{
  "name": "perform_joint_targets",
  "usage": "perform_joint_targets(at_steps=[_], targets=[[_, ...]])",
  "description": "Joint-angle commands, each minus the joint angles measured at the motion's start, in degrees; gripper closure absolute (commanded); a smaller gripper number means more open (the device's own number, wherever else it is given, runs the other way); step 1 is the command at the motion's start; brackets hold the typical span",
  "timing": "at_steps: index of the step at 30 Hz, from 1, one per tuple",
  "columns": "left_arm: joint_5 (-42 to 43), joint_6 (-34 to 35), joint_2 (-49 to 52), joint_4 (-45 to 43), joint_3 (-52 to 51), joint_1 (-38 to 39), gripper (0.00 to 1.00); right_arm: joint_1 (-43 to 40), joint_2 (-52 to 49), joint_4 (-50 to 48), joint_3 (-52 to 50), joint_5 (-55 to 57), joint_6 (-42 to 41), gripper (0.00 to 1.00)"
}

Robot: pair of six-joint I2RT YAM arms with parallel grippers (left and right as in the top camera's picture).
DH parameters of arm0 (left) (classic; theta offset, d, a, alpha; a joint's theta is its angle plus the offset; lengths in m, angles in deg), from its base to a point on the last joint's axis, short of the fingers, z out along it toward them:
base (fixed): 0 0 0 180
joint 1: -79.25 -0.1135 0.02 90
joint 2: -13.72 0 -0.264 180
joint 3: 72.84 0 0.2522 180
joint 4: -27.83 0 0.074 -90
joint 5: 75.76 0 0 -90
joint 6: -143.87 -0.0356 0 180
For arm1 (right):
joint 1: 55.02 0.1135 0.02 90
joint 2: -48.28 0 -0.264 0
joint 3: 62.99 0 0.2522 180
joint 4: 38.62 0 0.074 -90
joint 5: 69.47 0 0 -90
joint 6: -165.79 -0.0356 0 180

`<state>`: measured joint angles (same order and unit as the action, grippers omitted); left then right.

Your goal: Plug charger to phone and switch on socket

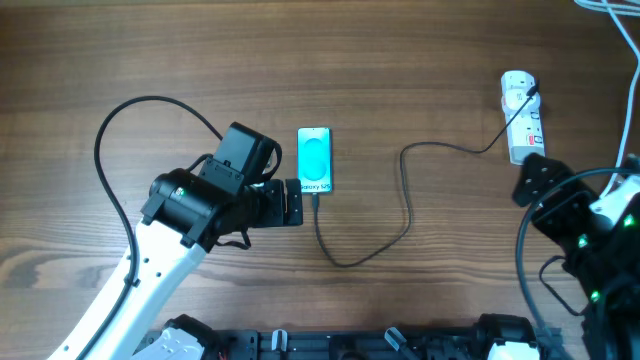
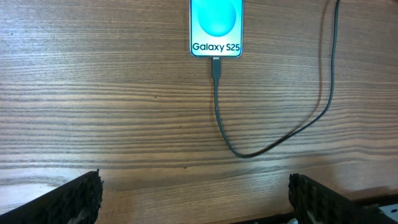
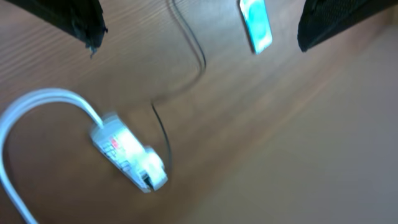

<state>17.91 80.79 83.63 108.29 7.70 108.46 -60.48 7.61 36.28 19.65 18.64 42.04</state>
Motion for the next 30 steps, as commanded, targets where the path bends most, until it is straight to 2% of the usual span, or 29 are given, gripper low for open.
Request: perform_joint_targets(at_steps=[1,3,8,11,13,17,21,30], targets=[[-0.98,0.57,-0.04,-0.02,-0.46,0.26,0.00,7.72,4.28,-6.60,-5.73,2.10,14.95,0.00],[-0.98,0.57,-0.04,-0.02,-0.46,0.24,0.00,8.46,9.53,-12.63,-12.94,-2.23,22.60,0.00],[-0.98,0.57,-0.04,-0.02,-0.46,0.26,0.00,8.44,21.77,-27.26,-31.89,-2.89,23.58,0.00],[-0.98,0.57,-0.04,-0.02,-0.46,0.24,0.00,8.44,28.52,-37.99,-42.95,-7.34,32.89,0.00],[-1.01,0.57,-0.04,-0.02,-0.46,0.26,0.00,8.44,32.22,-42.03,-47.54,-7.41,35.32,0.00],[-0.98,0.55,-0.04,-0.02,-0.46,0.26,0.00,8.09,37.66,-47.50,-54.71,-6.99,35.26,0.00],[-1.01,0.57,-0.04,0.00,-0.46,0.24,0.00,6.82,38.45,-56.22,-61.86,-6.97,35.06,0.00],[-0.98,0.57,-0.04,-0.02,-0.46,0.26,0.00,6.75,40.48,-61.96,-68.63,-2.12,31.63,0.00]])
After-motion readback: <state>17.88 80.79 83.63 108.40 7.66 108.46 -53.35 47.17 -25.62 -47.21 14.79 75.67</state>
